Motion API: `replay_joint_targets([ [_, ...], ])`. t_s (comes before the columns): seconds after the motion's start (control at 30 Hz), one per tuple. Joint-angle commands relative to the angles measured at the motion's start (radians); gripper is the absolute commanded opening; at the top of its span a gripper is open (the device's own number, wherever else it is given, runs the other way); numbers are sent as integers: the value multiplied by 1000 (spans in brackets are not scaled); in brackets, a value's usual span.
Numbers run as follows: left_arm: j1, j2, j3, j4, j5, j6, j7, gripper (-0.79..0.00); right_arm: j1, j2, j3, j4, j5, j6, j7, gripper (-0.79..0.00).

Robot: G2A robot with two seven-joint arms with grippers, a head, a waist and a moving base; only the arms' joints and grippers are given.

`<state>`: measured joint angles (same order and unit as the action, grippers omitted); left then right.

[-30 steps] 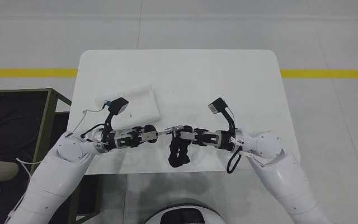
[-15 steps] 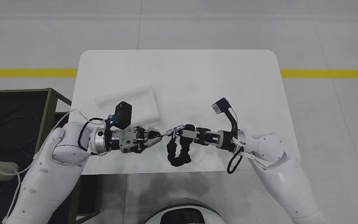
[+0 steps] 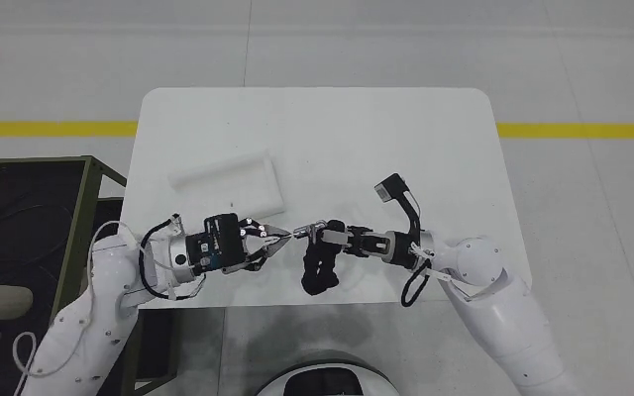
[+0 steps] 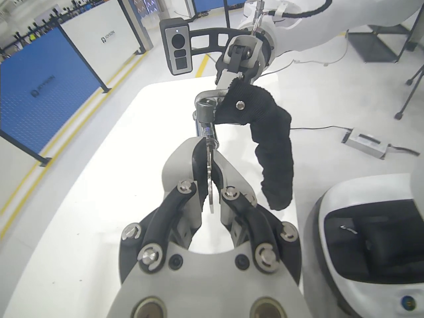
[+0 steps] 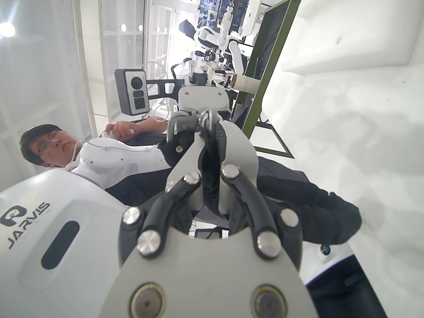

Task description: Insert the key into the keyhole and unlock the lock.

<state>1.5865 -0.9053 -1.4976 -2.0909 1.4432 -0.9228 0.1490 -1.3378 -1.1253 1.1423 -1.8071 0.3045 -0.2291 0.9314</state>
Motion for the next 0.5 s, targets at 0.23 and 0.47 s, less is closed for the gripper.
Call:
replay_joint_targets([
  [0.23,87,13,26,63,549,350,485,-785,-13,3,2,-4,6,-1,-4,-785],
  [0.47,121,14,25,87,594,462,560,0,-18,4,-11,-5,6,7,-3,-785],
])
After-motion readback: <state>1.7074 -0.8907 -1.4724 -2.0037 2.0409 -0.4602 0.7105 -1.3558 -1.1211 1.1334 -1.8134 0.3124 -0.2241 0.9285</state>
